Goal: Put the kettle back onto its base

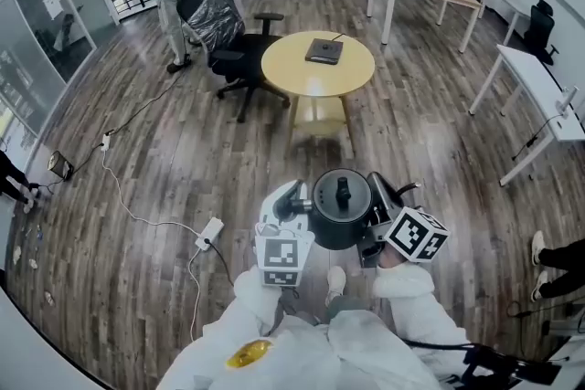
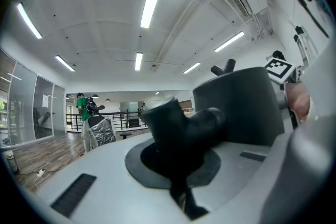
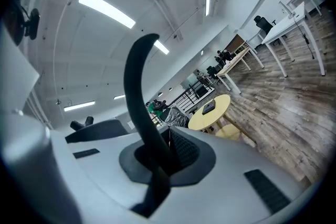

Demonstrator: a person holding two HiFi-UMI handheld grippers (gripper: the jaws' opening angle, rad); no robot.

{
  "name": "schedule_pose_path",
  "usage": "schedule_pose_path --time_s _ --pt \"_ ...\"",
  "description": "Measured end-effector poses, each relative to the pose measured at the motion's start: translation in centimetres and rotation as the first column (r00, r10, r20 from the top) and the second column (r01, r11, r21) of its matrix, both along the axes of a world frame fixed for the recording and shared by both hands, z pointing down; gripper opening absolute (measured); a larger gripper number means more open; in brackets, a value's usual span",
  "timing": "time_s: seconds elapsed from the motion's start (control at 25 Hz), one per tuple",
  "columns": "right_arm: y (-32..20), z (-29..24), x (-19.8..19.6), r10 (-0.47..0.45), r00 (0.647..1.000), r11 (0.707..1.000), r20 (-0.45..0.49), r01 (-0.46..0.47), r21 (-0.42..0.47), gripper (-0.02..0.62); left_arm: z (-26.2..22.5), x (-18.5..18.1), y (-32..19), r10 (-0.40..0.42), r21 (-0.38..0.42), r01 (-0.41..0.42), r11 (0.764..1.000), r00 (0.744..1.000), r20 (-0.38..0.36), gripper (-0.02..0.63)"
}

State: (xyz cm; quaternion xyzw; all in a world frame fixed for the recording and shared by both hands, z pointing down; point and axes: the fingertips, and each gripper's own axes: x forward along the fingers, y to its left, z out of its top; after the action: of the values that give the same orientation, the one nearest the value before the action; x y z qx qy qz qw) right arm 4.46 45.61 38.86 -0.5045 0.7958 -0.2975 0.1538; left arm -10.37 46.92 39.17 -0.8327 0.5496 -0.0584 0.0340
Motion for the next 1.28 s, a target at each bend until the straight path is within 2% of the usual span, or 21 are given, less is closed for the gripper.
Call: schedule_pose_path --time_s 0.72,1.28 --pt "-18.6 -0.1 5.3 -0.049 0.999 0.999 -0.010 0.049 0.000 0.011 0.0 5.4 -17.9 -0.046 0.000 0.046 0.999 0.999 -0.009 -0.002" --pt "-25.0 0.2 7.4 -0.074 0.997 0.997 -0.001 0.074 -0.006 0.012 0.2 7.6 -23.9 -0.064 -0.008 0.064 0.998 0.998 -0.004 -0.002"
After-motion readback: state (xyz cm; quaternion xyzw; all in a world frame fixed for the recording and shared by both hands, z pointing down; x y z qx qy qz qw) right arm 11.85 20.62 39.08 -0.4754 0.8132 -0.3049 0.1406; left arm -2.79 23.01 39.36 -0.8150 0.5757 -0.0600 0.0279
